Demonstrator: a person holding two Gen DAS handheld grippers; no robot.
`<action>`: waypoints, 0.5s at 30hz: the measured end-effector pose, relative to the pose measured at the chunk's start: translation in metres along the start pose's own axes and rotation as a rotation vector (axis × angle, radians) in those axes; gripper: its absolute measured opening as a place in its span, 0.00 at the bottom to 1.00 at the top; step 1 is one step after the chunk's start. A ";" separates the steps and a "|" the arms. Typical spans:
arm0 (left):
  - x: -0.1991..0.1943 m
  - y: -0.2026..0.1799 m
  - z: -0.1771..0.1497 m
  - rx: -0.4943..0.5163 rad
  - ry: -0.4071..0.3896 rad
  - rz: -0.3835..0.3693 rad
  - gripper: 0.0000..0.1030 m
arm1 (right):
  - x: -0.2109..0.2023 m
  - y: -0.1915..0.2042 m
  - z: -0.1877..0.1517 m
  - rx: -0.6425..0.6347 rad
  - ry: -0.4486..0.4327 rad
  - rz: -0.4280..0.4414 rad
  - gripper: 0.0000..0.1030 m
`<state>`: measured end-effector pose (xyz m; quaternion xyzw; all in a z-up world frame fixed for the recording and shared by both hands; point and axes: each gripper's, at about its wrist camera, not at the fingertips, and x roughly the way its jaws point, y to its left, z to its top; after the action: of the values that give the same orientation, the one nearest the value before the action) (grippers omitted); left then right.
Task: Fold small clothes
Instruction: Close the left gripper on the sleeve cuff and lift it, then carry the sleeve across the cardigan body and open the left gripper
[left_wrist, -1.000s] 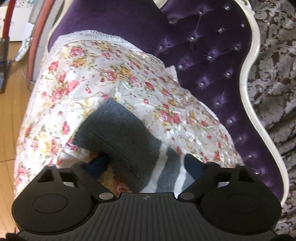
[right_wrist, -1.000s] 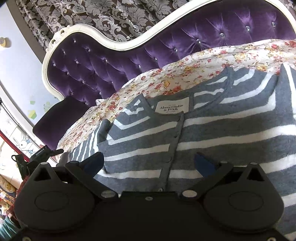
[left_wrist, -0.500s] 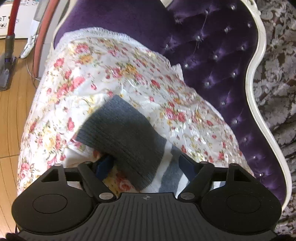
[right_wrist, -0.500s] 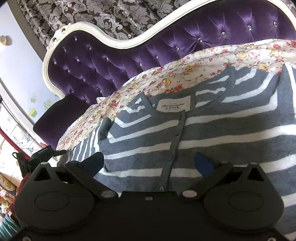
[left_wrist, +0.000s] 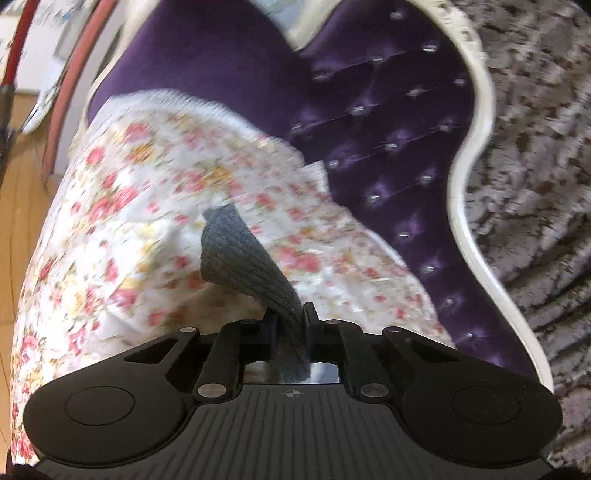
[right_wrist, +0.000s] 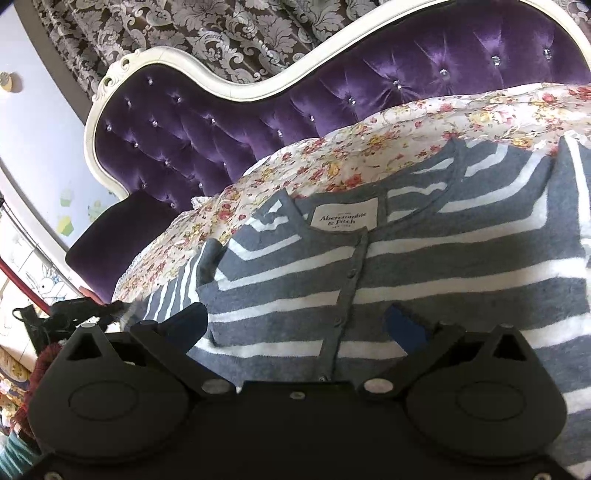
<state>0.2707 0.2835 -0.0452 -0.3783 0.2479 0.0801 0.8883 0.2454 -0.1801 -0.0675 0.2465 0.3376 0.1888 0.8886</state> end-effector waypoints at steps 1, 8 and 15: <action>-0.007 -0.013 -0.001 0.040 -0.015 -0.002 0.11 | -0.001 -0.001 0.002 0.004 -0.002 -0.002 1.00; -0.034 -0.109 -0.021 0.312 -0.019 -0.047 0.11 | -0.014 -0.014 0.018 0.048 -0.025 -0.068 1.00; -0.045 -0.208 -0.054 0.459 0.034 -0.198 0.11 | -0.031 -0.036 0.034 0.117 -0.058 -0.103 1.00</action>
<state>0.2799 0.1017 0.0769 -0.1902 0.2363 -0.0721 0.9502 0.2530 -0.2351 -0.0500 0.2858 0.3346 0.1157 0.8905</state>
